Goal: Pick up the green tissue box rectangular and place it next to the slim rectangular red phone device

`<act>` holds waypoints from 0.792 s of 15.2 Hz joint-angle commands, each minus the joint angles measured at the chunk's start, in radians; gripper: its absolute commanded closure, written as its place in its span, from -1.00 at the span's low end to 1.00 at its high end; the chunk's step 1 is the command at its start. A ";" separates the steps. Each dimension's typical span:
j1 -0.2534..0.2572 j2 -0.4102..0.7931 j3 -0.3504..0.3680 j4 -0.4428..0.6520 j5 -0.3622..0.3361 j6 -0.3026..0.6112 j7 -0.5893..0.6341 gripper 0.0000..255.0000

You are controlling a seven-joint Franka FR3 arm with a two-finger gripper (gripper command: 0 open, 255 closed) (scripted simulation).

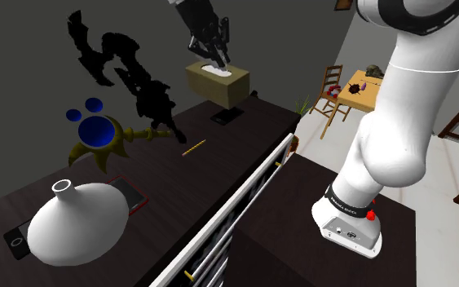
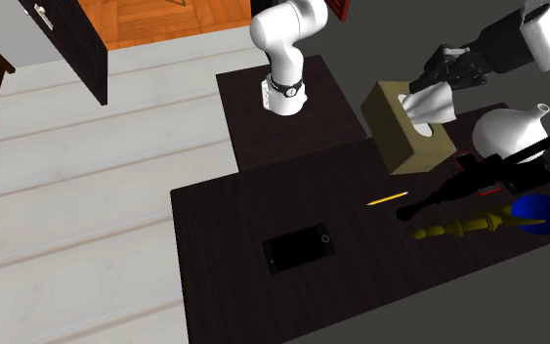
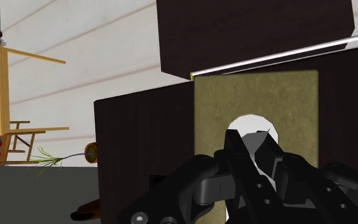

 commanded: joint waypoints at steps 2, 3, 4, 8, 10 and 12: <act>0.041 0.025 0.029 0.035 0.029 -0.027 0.076 1.00; 0.056 0.036 0.038 0.050 0.039 -0.037 0.102 1.00; 0.070 0.048 0.047 0.067 0.048 -0.047 0.127 1.00; 0.132 0.108 0.082 0.153 0.081 -0.089 0.229 1.00; 0.167 0.146 0.097 0.208 0.096 -0.113 0.281 1.00; 0.203 0.191 0.112 0.274 0.108 -0.140 0.332 1.00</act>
